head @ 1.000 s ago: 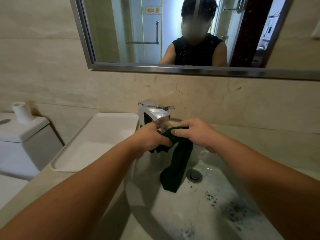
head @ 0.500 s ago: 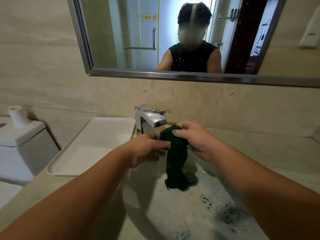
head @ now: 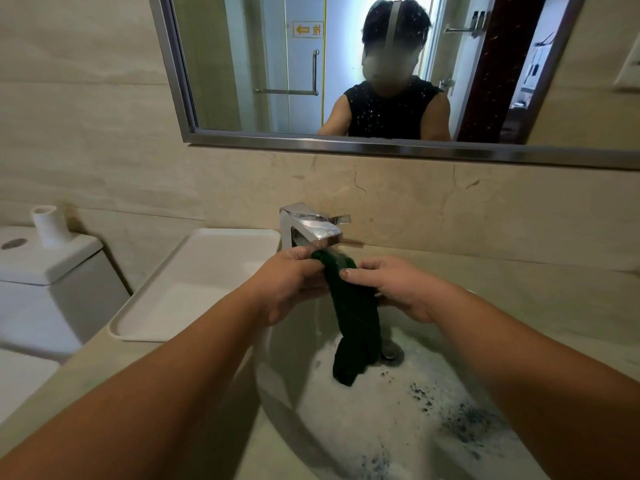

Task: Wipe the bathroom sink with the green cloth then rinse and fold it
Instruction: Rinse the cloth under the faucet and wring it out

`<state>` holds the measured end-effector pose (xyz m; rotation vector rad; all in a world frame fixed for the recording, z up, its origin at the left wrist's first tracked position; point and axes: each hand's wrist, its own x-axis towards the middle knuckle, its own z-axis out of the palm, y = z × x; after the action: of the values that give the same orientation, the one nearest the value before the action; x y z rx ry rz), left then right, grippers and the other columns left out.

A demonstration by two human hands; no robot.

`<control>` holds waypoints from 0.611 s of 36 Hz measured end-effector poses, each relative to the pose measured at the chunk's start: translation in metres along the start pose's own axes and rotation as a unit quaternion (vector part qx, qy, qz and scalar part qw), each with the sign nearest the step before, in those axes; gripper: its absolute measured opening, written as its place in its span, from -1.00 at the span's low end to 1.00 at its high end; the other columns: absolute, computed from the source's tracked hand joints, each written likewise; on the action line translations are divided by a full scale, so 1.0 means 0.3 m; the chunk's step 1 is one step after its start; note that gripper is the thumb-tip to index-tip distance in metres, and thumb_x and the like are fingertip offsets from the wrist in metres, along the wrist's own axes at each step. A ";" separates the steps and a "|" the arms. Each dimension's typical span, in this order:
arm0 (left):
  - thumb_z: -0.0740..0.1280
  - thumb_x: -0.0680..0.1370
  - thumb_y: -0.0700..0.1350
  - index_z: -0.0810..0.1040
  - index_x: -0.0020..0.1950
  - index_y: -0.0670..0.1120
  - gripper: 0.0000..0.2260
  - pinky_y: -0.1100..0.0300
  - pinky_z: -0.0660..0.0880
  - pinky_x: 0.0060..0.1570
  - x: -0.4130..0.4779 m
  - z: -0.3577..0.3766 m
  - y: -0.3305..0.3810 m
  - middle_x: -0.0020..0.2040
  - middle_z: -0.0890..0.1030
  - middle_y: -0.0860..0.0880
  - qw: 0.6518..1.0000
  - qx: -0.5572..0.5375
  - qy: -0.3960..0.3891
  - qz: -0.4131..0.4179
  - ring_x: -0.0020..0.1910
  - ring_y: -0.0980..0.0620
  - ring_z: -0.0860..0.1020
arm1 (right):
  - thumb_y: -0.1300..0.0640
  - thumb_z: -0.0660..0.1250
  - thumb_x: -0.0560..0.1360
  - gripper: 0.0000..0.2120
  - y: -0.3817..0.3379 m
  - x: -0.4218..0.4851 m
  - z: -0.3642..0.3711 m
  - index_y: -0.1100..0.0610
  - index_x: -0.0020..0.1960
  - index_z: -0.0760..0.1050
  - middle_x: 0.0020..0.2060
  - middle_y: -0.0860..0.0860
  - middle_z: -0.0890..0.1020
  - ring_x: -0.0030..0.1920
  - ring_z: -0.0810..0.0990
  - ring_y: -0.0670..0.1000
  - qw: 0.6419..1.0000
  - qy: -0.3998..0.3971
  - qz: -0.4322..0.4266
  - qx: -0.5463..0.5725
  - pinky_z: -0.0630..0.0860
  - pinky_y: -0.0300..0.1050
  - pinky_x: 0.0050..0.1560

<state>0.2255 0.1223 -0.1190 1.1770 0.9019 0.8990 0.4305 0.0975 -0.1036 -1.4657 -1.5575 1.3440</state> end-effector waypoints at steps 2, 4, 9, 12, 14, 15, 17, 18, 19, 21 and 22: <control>0.25 0.69 -0.31 0.64 0.30 -0.21 -0.76 0.07 0.68 0.01 0.001 -0.005 -0.004 0.10 0.77 -0.18 1.000 0.000 0.007 -0.005 0.05 -0.10 0.76 | 0.14 0.45 0.57 -0.94 0.002 0.017 0.024 0.12 -0.04 0.60 -0.12 0.11 0.69 -0.06 0.66 0.05 0.999 0.018 -0.023 0.037 0.57 0.01 0.09; 0.26 0.69 -0.31 0.61 0.31 -0.24 -0.77 0.05 0.68 -0.01 -0.002 -0.011 -0.007 0.08 0.77 -0.19 1.000 0.004 0.018 -0.006 0.03 -0.11 0.76 | 0.23 0.42 0.58 -0.93 0.003 0.032 0.037 0.11 -0.07 0.56 -0.12 0.13 0.67 -0.06 0.65 0.06 0.997 0.032 -0.037 0.067 0.58 -0.01 0.09; 0.26 0.67 -0.35 0.57 0.32 -0.16 -0.74 -0.04 0.67 -0.03 0.000 -0.032 -0.012 0.03 0.77 -0.18 0.999 0.007 0.039 -0.008 -0.02 -0.11 0.77 | 0.25 0.39 0.59 -0.90 -0.004 0.046 0.050 0.09 -0.07 0.54 -0.11 0.09 0.74 -0.04 0.73 0.03 0.990 0.065 -0.042 0.117 0.64 -0.04 0.01; 0.30 0.64 -0.34 0.55 0.28 -0.13 -0.75 0.01 0.64 -0.09 -0.001 -0.035 -0.016 0.02 0.75 -0.17 0.999 0.026 0.039 -0.012 -0.10 -0.06 0.75 | 0.26 0.38 0.59 -0.93 -0.009 0.050 0.054 0.12 -0.03 0.54 -0.02 0.19 0.74 0.06 0.73 0.14 0.984 0.069 -0.039 0.160 0.63 0.06 0.14; 0.37 0.60 -0.30 0.57 0.30 -0.11 -0.72 -0.01 0.60 -0.02 -0.001 -0.035 -0.021 0.03 0.75 -0.16 0.998 0.040 0.030 -0.023 -0.04 -0.08 0.72 | 0.27 0.39 0.58 -0.94 -0.014 0.048 0.060 0.14 0.00 0.54 0.04 0.26 0.72 0.10 0.70 0.18 0.982 0.069 -0.038 0.172 0.59 0.15 0.23; 0.40 0.59 -0.28 0.58 0.32 -0.12 -0.70 0.00 0.57 -0.01 0.000 -0.035 -0.024 0.03 0.75 -0.15 0.998 0.048 0.024 -0.027 -0.02 -0.09 0.70 | 0.28 0.38 0.58 -0.94 -0.016 0.046 0.064 0.15 0.01 0.54 0.04 0.27 0.72 0.08 0.70 0.18 0.980 0.067 -0.038 0.183 0.58 0.16 0.24; 0.45 0.57 -0.22 0.59 0.33 -0.12 -0.68 0.03 0.51 -0.04 0.005 -0.038 -0.029 0.04 0.76 -0.14 0.997 0.063 0.018 -0.032 0.00 -0.06 0.67 | 0.28 0.37 0.59 -0.95 -0.018 0.044 0.072 0.16 0.00 0.55 -0.03 0.23 0.72 0.01 0.70 0.14 0.974 0.064 -0.035 0.216 0.59 0.15 0.21; 0.48 0.57 -0.17 0.59 0.33 -0.11 -0.67 0.05 0.49 -0.05 0.006 -0.038 -0.031 0.06 0.76 -0.14 0.997 0.068 0.022 -0.034 0.02 -0.06 0.67 | 0.27 0.37 0.59 -0.95 -0.019 0.043 0.075 0.15 -0.01 0.56 -0.06 0.20 0.72 -0.02 0.70 0.13 0.971 0.064 -0.033 0.227 0.59 0.15 0.20; 0.51 0.56 -0.13 0.61 0.32 -0.10 -0.66 0.05 0.49 -0.05 0.005 -0.039 -0.032 0.08 0.77 -0.13 0.996 0.072 0.028 -0.034 0.05 -0.06 0.66 | 0.26 0.37 0.59 -0.95 -0.017 0.044 0.076 0.14 -0.03 0.56 -0.09 0.18 0.73 -0.04 0.69 0.13 0.969 0.065 -0.032 0.234 0.58 0.18 0.21; 0.52 0.56 -0.11 0.64 0.27 -0.08 -0.71 0.04 0.51 0.01 0.005 -0.043 -0.032 0.09 0.77 -0.10 0.996 0.074 0.036 -0.032 0.11 -0.08 0.68 | 0.26 0.37 0.60 -0.93 -0.018 0.043 0.072 0.13 -0.05 0.55 -0.12 0.17 0.72 -0.04 0.68 0.16 0.968 0.070 -0.035 0.239 0.57 0.23 0.23; 0.52 0.57 -0.13 0.65 0.23 -0.07 -0.76 0.02 0.54 0.05 0.005 -0.045 -0.033 0.10 0.78 -0.10 0.996 0.072 0.038 -0.031 0.14 -0.09 0.69 | 0.26 0.37 0.59 -0.92 -0.019 0.041 0.068 0.13 -0.06 0.54 -0.12 0.17 0.71 -0.03 0.69 0.16 0.967 0.075 -0.039 0.239 0.57 0.25 0.23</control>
<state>0.2146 0.1271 -0.1309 1.2370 1.0735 0.8449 0.4074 0.1047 -0.1070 -1.1607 -1.0839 1.4049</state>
